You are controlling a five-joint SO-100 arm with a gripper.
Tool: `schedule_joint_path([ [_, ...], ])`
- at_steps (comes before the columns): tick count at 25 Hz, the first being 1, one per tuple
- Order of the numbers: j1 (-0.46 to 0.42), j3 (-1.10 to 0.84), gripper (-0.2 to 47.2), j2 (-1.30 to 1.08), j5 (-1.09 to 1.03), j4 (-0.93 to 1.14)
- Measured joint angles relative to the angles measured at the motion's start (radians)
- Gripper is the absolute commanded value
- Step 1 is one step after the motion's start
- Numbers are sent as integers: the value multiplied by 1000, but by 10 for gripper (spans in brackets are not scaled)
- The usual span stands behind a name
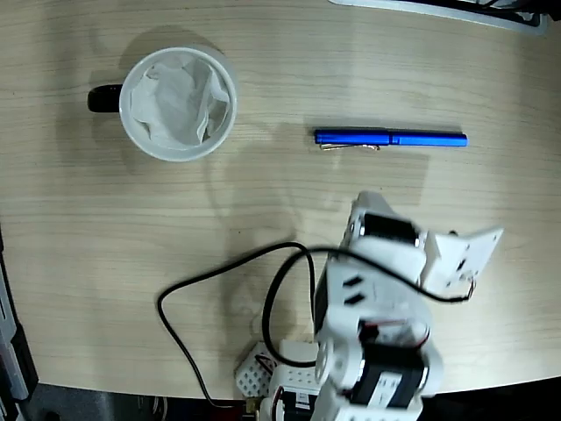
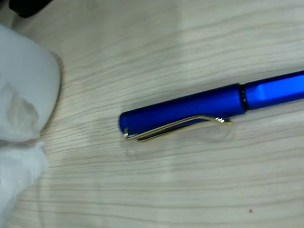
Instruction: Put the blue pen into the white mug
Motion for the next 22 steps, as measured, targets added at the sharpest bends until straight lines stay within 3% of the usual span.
schedule_joint_path([
  [6,14,-112,78,-229,-63,28],
  [15,37,-121,145,-295,-77,32],
  [22,29,-141,152,-319,-83,11],
])
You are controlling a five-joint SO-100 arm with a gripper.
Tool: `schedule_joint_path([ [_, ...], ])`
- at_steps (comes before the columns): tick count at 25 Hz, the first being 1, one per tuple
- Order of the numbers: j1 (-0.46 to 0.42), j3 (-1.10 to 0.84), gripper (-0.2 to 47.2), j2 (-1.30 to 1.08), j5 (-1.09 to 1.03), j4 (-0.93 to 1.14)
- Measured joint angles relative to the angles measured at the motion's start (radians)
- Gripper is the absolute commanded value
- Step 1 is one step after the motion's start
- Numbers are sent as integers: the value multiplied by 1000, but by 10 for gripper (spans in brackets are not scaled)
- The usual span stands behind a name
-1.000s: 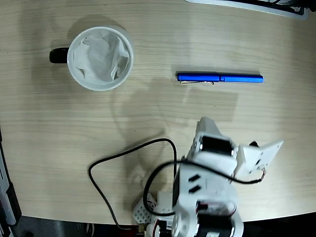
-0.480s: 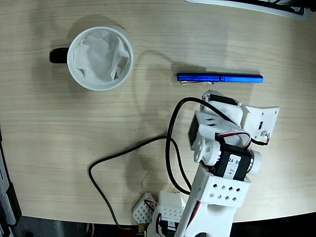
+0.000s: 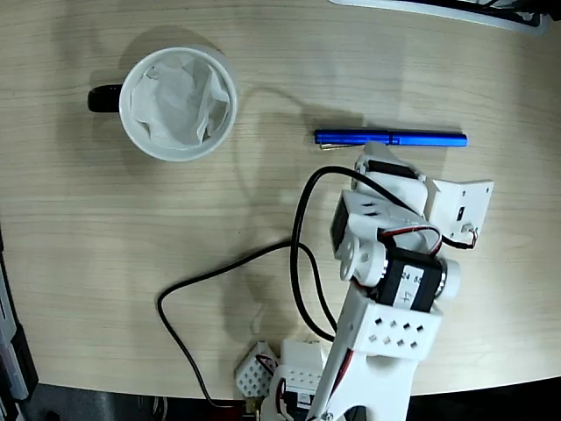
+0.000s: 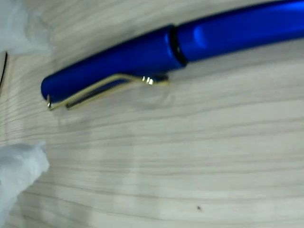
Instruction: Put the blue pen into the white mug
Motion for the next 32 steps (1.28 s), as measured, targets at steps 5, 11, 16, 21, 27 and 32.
schedule_joint_path([
  [5,0,0,167,-38,6,-61],
  [11,-20,0,167,-71,6,-129],
  [16,-38,0,167,-98,5,-140],
  [21,-34,0,167,-133,6,-141],
  [27,-34,-2,165,-169,3,-158],
  [32,-58,0,115,-175,6,-169],
])
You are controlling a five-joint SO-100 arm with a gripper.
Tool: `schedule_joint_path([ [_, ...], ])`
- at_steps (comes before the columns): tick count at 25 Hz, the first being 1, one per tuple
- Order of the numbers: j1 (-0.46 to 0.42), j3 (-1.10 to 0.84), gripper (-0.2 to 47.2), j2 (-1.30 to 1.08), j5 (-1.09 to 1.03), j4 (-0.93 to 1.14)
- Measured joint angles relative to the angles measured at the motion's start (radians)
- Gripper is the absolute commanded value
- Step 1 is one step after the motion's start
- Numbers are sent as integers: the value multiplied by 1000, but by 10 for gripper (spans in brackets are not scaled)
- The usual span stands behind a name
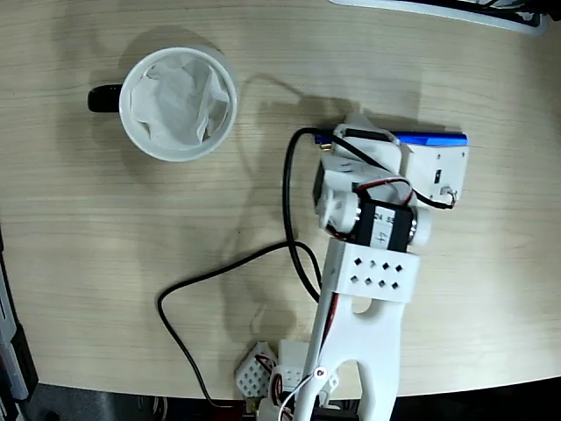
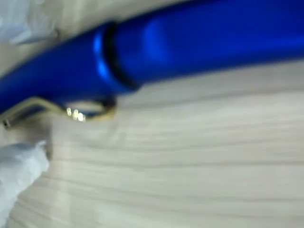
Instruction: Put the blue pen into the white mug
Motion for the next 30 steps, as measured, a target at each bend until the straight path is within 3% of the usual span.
schedule_joint_path([
  [4,5,-2,49,-14,0,-26],
  [9,5,-2,1,-14,0,-40],
  [21,8,-2,1,-8,6,-40],
  [30,6,0,1,204,6,11],
])
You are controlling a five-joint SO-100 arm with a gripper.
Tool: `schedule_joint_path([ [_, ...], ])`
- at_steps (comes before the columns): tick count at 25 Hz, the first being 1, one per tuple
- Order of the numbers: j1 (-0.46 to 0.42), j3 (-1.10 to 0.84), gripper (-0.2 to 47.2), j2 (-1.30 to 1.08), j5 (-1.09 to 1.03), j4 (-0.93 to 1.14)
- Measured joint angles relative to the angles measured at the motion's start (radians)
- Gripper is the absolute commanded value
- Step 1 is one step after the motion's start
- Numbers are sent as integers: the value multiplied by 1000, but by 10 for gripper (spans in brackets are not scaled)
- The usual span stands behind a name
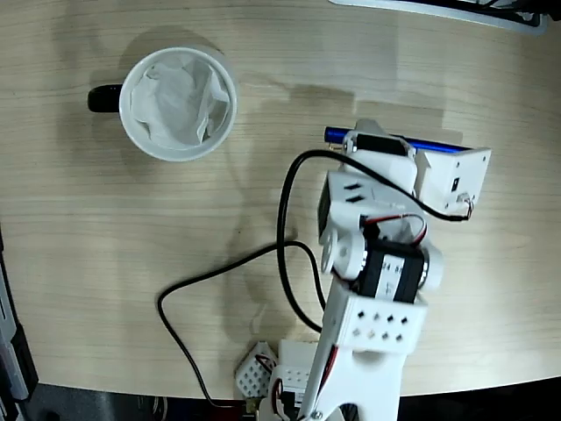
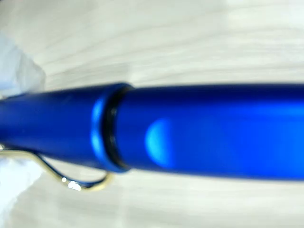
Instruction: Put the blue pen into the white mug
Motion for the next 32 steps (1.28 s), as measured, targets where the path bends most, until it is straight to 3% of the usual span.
schedule_joint_path([
  [8,-115,-87,1,114,78,195],
  [19,-276,-195,1,276,213,172],
  [22,-311,-184,1,331,285,64],
  [32,-453,153,0,569,606,-465],
])
